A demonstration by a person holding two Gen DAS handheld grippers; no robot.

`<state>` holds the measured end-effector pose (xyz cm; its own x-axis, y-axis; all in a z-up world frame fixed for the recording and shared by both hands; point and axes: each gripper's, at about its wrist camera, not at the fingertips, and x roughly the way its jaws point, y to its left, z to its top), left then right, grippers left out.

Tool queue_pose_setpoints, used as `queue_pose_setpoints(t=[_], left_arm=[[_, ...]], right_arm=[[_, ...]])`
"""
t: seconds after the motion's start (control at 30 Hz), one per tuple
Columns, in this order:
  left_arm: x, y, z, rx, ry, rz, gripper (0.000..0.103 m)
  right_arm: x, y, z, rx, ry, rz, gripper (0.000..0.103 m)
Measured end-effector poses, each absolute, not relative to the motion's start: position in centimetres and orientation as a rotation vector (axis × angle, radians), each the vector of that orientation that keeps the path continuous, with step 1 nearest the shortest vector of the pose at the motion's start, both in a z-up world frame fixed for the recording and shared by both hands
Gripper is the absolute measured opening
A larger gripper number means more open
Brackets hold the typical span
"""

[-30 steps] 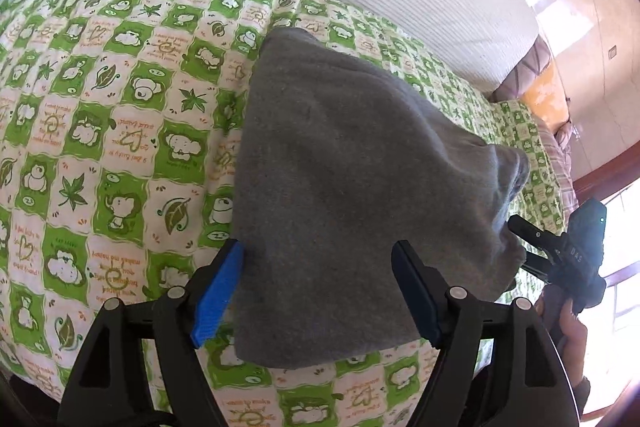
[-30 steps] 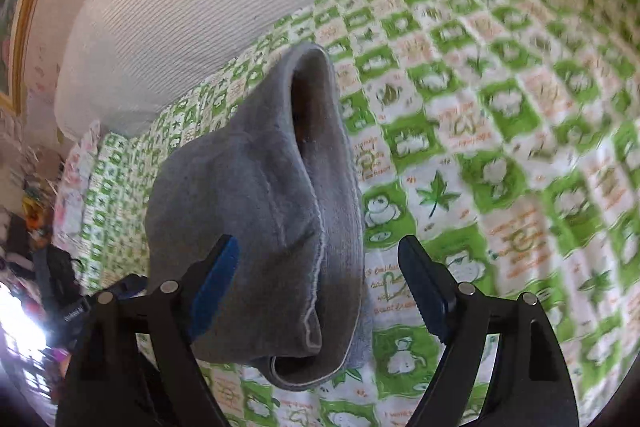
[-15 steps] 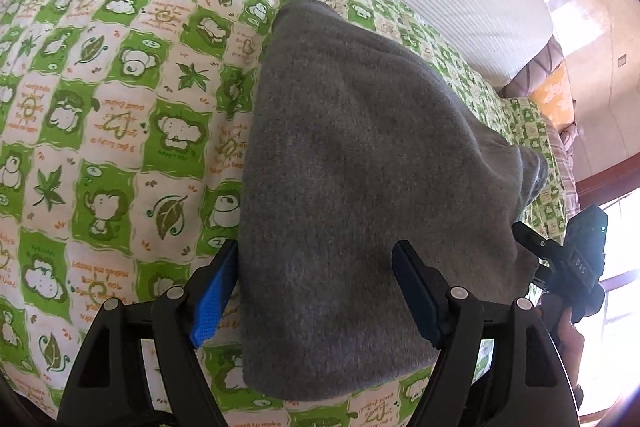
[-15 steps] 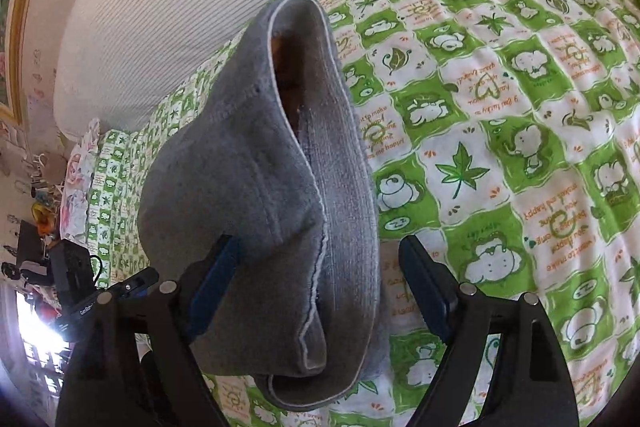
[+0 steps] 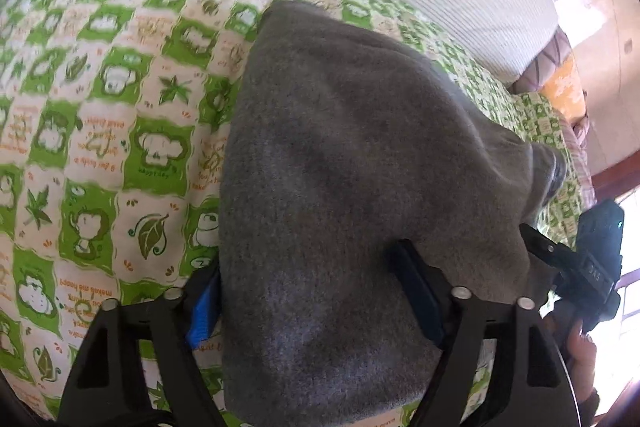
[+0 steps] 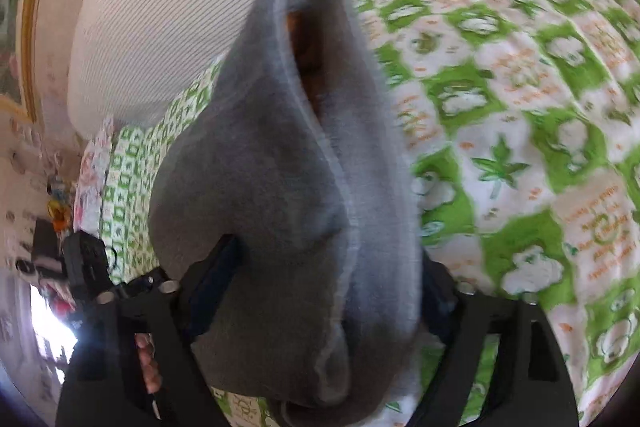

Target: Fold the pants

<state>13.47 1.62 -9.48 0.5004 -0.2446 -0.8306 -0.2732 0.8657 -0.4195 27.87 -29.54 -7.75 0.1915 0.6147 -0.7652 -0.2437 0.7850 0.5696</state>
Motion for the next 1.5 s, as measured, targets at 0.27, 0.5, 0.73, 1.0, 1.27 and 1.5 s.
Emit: queue_pose_setpoints(t=[0.27,0.5,0.73,1.0,1.27,1.5], left_arm=[[13.5,0.3,-7.4,-0.371,1.011,0.058,0.029],[12.2,1.4,-6.6,-0.377,0.971,0.070,0.020],[10.9,1.6,-5.0,-0.352,0.917,0.087,0.018],[8.9,5.3,-2.4,-0.350,0.844,0.170,0.017],[6.8,9.9,-0.4,-0.364,0.779,0.261,0.017],[6.6,14.0,0.3,-0.391,0.751,0.332,0.017]], right_arm=[[27.7,-28.6,-6.8,0.311,1.196,0.641,0.048],[27.7,-28.3,-5.8,0.296,1.155,0.657,0.043],[26.9,-27.4,-3.9,0.266,1.081,0.682,0.039],[26.6,-22.5,-1.6,0.179,0.973,0.789,0.037],[27.3,-16.9,-0.9,0.181,0.935,0.877,0.037],[28.3,-12.4,-1.9,0.208,0.968,0.940,0.037]])
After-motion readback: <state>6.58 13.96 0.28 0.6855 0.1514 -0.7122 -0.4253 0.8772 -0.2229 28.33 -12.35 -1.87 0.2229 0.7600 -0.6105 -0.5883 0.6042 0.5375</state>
